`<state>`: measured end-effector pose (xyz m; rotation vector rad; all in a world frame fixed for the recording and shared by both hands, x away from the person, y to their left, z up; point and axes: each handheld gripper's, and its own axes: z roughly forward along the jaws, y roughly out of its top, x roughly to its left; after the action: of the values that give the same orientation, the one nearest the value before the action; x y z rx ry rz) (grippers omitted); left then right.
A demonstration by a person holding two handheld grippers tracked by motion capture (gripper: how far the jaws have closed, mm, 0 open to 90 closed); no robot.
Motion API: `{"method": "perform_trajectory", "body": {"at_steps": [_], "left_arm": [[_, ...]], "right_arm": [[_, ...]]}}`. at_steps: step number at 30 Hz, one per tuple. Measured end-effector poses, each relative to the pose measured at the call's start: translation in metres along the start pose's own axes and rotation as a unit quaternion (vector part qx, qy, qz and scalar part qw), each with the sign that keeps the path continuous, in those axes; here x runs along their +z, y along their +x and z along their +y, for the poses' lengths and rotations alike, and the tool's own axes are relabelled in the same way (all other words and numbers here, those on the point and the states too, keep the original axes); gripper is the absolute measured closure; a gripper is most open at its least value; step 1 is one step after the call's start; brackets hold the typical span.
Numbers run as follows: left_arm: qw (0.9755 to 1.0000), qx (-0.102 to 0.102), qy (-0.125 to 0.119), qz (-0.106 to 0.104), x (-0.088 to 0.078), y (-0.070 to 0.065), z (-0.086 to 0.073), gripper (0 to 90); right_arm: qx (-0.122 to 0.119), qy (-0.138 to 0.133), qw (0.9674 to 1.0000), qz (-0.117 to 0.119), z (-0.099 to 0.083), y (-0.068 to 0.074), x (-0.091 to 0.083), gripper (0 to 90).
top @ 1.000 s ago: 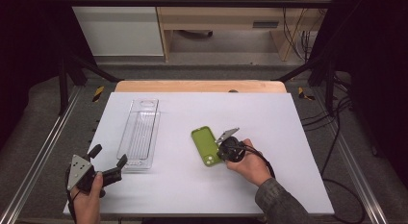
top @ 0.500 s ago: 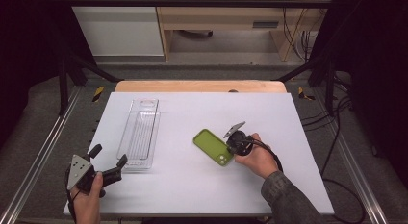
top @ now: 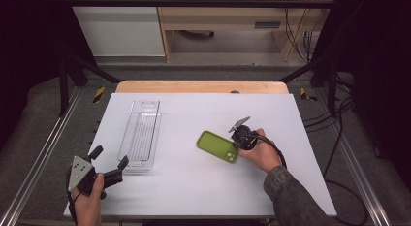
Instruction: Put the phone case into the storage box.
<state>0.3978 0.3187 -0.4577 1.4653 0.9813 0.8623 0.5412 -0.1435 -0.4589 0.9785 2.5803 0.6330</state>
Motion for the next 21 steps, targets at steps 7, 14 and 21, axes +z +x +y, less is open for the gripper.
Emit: {"method": "perform_trajectory", "body": {"at_steps": [7,14,21], "left_arm": [[1.0,-0.001,0.001,-0.002,0.001,0.0,0.0,1.4],[1.0,0.0,0.0,-0.002,0.0,-0.001,0.0,1.4],[1.0,-0.001,-0.002,-0.002,0.0,-0.001,0.0,1.4]], "right_arm": [[-0.001,-0.004,0.9998,-0.019,0.002,-0.008,0.004,90.0],[0.008,-0.017,0.9993,-0.033,0.005,-0.015,0.009,90.0],[0.021,-0.035,0.9984,-0.041,0.005,-0.02,0.013,90.0]]}}
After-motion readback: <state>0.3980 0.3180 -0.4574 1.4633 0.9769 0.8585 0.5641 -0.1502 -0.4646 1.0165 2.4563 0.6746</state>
